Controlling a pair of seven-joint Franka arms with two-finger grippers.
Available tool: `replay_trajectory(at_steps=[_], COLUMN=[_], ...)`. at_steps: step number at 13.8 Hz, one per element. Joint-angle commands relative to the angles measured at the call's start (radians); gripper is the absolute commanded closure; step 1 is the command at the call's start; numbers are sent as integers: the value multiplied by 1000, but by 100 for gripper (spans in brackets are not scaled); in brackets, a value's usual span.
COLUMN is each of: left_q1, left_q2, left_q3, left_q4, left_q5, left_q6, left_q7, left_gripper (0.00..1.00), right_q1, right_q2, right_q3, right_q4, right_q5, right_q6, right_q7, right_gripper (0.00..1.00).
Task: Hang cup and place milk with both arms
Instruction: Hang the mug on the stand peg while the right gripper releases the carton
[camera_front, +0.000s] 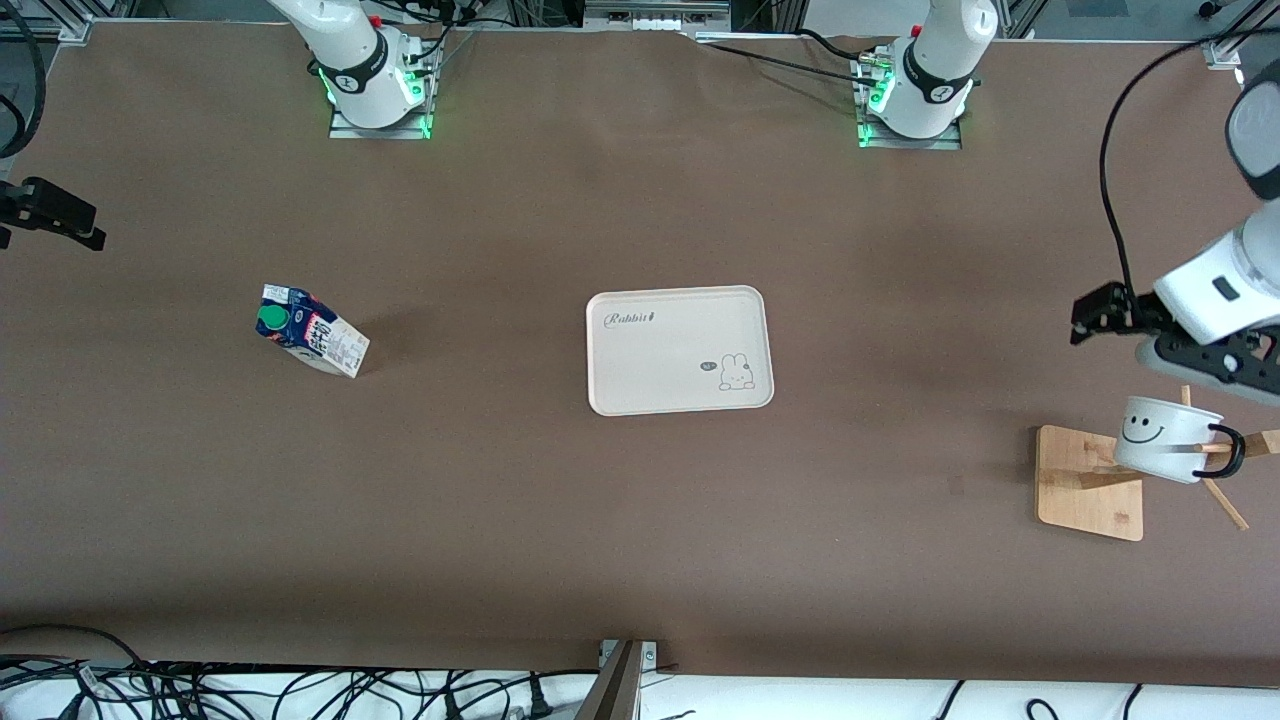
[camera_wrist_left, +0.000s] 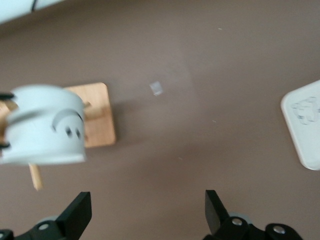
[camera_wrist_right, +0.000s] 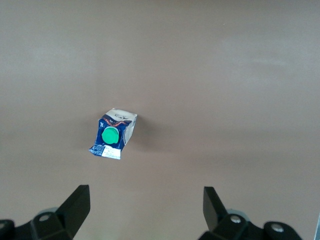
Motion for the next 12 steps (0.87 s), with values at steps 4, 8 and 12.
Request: replay_trajectory(at_steps=[4, 8, 12], left_q1=[14, 8, 17], left_q2=[-169, -165, -165], left_q3=[-38, -38, -35], left_q4=[-163, -151, -150], left_q5=[-35, -34, -30], left_q6=[-62, -73, -73], left_q7=[-150, -168, -175], left_gripper=[0, 0, 0], right_q1=[-13, -15, -13], right_q2=[-33, -28, -28], right_q3=[57, 57, 73], right_q4=[-44, -44, -44], right_q5=[-5, 6, 6], right_q6=[-65, -56, -52], right_q7=[7, 1, 11], right_gripper=[0, 0, 0])
